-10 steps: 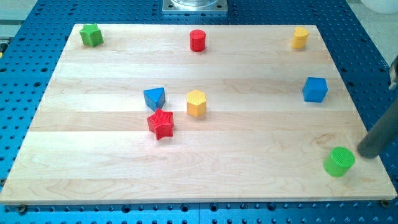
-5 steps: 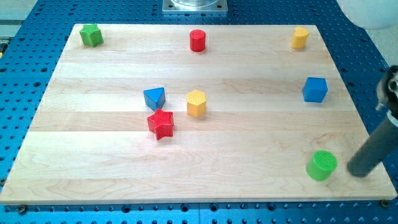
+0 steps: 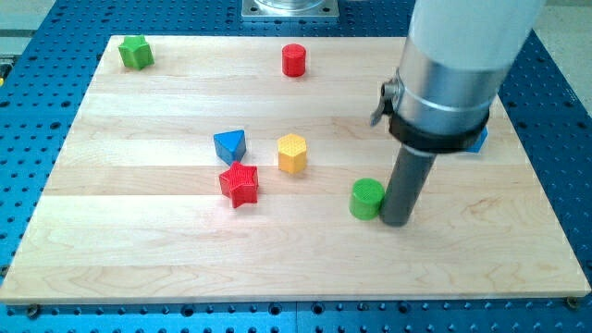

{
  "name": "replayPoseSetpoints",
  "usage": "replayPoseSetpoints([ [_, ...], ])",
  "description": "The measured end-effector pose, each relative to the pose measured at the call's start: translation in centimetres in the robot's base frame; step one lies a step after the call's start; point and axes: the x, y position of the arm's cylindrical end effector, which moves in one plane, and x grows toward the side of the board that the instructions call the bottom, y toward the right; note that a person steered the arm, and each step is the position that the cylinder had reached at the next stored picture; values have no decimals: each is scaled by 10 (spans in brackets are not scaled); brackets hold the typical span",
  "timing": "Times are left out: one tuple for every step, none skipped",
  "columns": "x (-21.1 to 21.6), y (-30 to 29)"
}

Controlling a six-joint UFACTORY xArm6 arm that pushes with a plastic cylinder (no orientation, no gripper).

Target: Move the green circle towards the red star

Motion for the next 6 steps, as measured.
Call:
replayPoseSetpoints([
  [-9,23],
  [-8,8],
  [3,-44],
  [9,-94],
  [9,-108],
  [23,-101],
])
